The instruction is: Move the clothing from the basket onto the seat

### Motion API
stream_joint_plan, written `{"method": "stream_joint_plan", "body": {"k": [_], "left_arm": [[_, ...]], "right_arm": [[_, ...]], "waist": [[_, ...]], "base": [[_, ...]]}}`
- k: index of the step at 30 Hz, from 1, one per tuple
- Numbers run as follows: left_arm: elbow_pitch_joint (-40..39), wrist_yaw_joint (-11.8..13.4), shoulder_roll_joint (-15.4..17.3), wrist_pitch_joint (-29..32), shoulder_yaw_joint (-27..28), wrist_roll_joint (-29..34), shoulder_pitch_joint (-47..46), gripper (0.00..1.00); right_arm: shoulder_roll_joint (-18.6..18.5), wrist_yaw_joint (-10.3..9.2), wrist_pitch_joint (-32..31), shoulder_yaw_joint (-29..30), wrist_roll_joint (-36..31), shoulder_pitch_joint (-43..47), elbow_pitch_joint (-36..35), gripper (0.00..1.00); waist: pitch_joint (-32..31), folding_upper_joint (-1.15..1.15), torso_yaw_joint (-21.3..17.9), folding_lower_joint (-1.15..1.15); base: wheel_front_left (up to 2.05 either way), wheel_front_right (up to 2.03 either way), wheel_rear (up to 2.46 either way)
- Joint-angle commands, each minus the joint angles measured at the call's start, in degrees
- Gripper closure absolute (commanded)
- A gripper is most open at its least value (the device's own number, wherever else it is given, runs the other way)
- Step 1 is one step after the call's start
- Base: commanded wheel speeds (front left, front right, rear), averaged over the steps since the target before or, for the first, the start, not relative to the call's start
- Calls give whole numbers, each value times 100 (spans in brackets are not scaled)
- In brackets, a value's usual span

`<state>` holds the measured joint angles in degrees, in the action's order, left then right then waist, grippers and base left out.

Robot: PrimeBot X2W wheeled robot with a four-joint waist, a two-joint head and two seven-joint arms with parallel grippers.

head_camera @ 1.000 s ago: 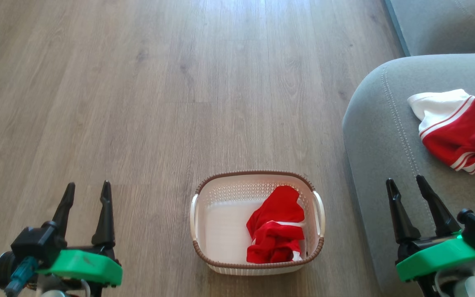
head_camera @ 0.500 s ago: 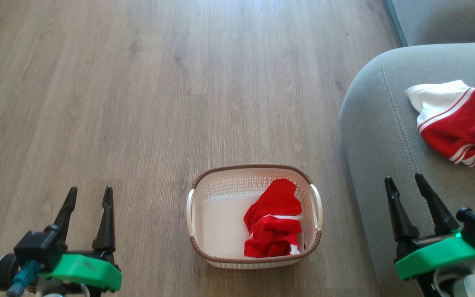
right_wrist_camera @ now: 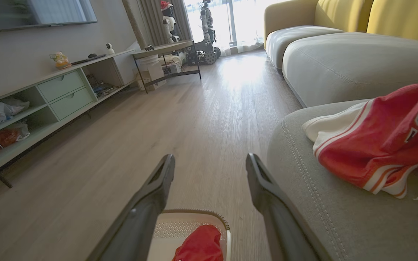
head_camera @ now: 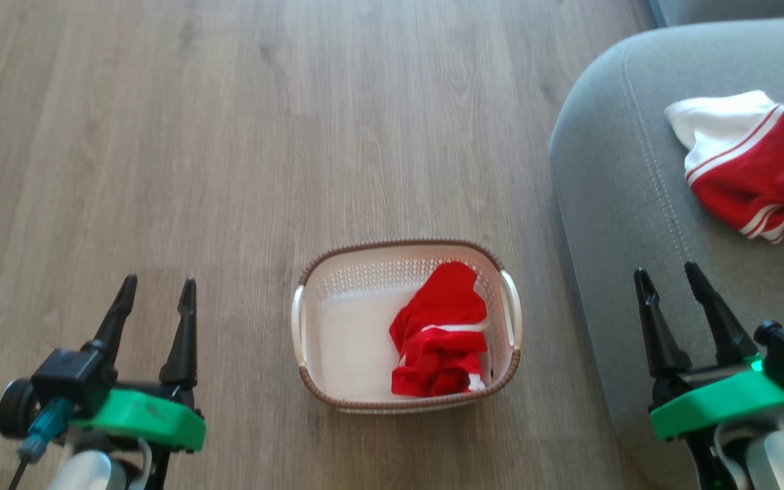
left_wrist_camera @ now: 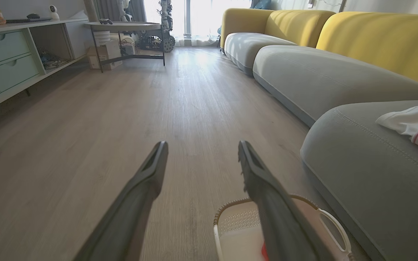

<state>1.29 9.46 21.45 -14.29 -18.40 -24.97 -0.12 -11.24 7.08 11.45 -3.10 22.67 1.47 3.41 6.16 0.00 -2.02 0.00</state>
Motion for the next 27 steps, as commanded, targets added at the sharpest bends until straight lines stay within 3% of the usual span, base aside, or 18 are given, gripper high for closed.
{"method": "stream_joint_plan", "body": {"k": [1,27], "left_arm": [[-77,-76,77,-71,160,73,-426,0],[1092,-892,-293,-21,-561,248,-2322,0]], "right_arm": [[-72,41,65,-85,-56,-288,-197,0],[210,41,298,-16,-151,-952,-306,0]], "waist": [[189,0,-71,0],[1820,0,-626,0]], "base": [[0,0,0],[0,0,0]]}}
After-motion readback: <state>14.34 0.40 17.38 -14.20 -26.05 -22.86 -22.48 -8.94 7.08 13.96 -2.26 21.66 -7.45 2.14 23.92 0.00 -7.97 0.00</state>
